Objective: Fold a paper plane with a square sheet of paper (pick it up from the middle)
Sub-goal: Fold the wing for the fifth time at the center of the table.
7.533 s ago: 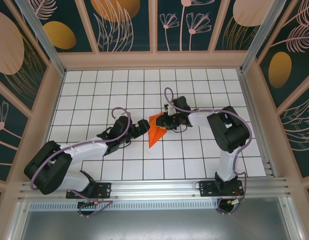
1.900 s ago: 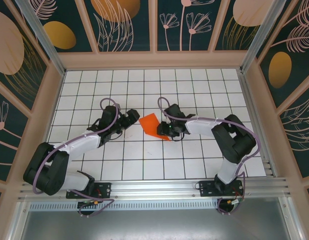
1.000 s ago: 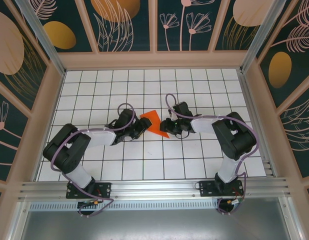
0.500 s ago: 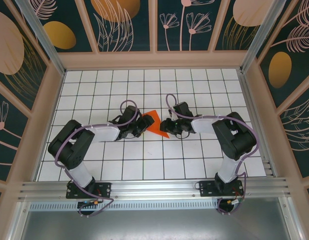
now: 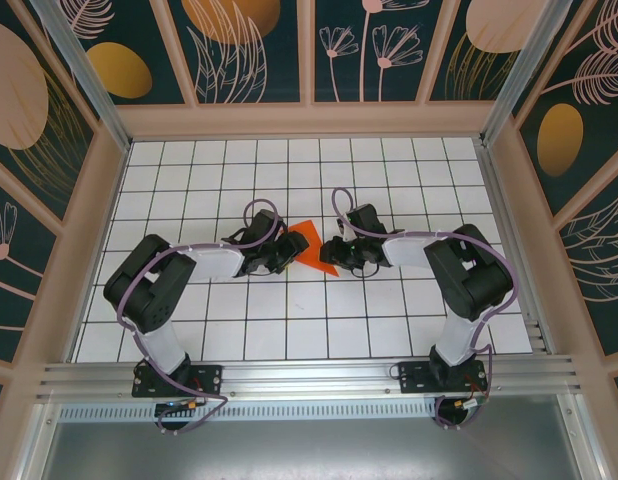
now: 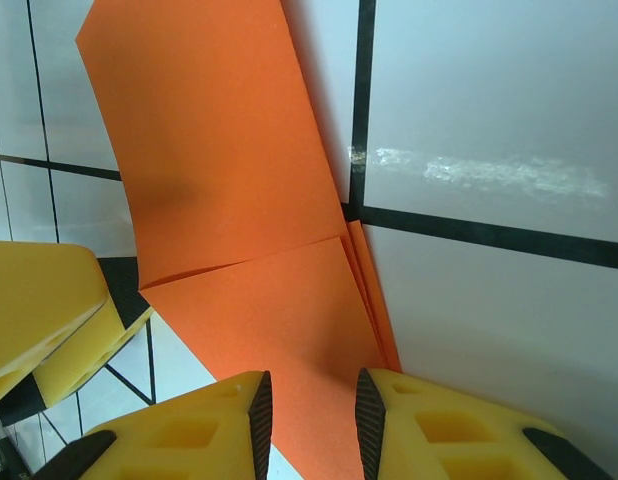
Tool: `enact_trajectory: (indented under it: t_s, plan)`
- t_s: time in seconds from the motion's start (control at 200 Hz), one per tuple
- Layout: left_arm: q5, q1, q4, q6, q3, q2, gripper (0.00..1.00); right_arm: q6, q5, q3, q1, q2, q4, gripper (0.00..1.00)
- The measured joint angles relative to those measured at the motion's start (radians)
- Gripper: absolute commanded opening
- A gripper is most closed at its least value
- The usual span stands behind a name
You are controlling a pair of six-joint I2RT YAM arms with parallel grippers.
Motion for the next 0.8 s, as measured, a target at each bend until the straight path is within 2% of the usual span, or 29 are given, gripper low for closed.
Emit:
enact_trajectory:
  t_s: [0.2,0.335,0.626,0.801]
  plan:
    - [0.004,0.0,0.016,0.004,0.0,0.0,0.42,-0.004,0.0,-0.012,0.0,-0.006,0.018,0.34]
    - [0.006,0.0,0.032,0.005,0.0,0.0,0.34,-0.021,0.0,-0.017,0.001,-0.011,0.027,0.38]
    - [0.024,0.0,0.065,0.01,0.0,0.003,0.03,-0.105,0.047,-0.041,0.002,-0.058,0.039,0.47]
    - [0.026,0.0,0.07,0.009,0.0,0.003,0.0,-0.219,0.118,-0.044,0.008,-0.097,0.054,0.49]
